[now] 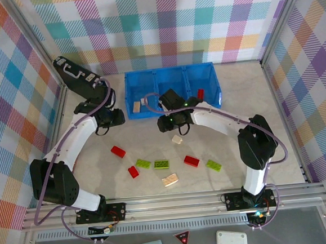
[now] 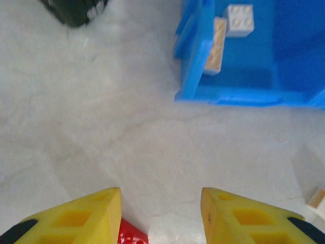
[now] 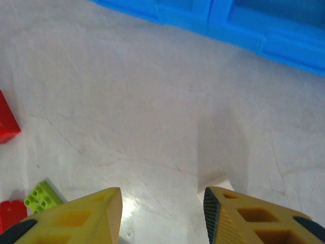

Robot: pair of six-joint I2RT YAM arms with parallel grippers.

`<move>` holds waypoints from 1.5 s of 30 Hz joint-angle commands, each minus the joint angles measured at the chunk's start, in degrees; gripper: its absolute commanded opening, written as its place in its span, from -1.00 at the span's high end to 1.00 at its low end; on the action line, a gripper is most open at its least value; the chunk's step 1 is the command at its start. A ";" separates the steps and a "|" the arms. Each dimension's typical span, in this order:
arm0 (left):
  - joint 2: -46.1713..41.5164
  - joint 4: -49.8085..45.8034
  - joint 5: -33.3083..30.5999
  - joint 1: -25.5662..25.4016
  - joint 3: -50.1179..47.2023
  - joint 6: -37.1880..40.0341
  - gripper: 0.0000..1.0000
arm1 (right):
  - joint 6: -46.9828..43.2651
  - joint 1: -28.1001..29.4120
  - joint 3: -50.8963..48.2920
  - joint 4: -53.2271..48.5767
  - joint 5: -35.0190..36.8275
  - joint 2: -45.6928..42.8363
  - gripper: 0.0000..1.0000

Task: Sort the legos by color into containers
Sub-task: Pick up the lego from the middle-left of the table.

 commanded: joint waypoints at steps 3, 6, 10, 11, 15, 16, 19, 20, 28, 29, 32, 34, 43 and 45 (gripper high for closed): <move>-2.94 -4.70 -3.15 -0.64 -4.95 -8.08 0.05 | 0.04 -0.24 -3.29 0.46 -0.35 -4.61 0.04; -3.60 -4.39 -3.63 -0.71 -8.34 -11.00 0.00 | -0.26 -0.25 -4.75 0.56 0.33 -5.54 0.04; -3.47 -2.75 -2.66 -0.73 -12.47 -15.73 -0.06 | -0.78 -0.24 -6.13 1.05 0.82 -6.26 0.04; -3.37 -1.92 -1.98 -0.81 -13.57 -17.03 -0.08 | -0.86 -0.22 -6.28 1.17 0.89 -6.36 0.04; -2.13 0.93 -0.08 -1.03 -16.55 -21.07 -0.17 | -1.09 -0.24 -5.91 1.03 1.21 -6.22 0.04; -1.65 1.56 0.27 -1.16 -17.17 -21.94 -0.20 | -1.17 -0.22 -5.84 0.96 1.25 -6.26 0.04; -0.42 2.99 0.72 -1.25 -18.63 -24.01 -0.27 | -1.14 -0.22 -5.48 0.68 1.47 -6.30 0.03; -0.05 3.66 1.18 -1.25 -19.20 -24.66 -0.28 | -1.23 -0.22 -5.49 0.69 1.78 -6.39 0.03; 2.10 6.03 2.43 -1.61 -22.56 -26.68 -0.29 | -0.77 -0.31 -6.09 0.75 2.15 -6.57 0.03; 2.24 6.35 2.44 -1.65 -22.79 -26.53 -0.28 | -0.62 -0.31 -6.23 0.83 2.09 -6.57 0.03; 2.52 6.81 2.45 -1.74 -23.06 -26.48 -0.22 | -0.61 -0.31 -6.94 1.45 2.16 -6.59 0.03; 2.76 7.15 2.53 -1.85 -23.09 -26.42 -0.15 | -0.60 -0.31 -6.96 1.51 2.20 -6.45 0.04; 3.87 7.51 2.18 -2.02 -22.43 -25.39 -0.06 | 0.08 -0.31 -5.93 1.12 2.32 -6.46 0.05; 3.69 7.48 1.93 -2.04 -22.31 -25.12 -0.06 | 0.28 -0.31 -5.76 1.11 2.34 -6.40 0.05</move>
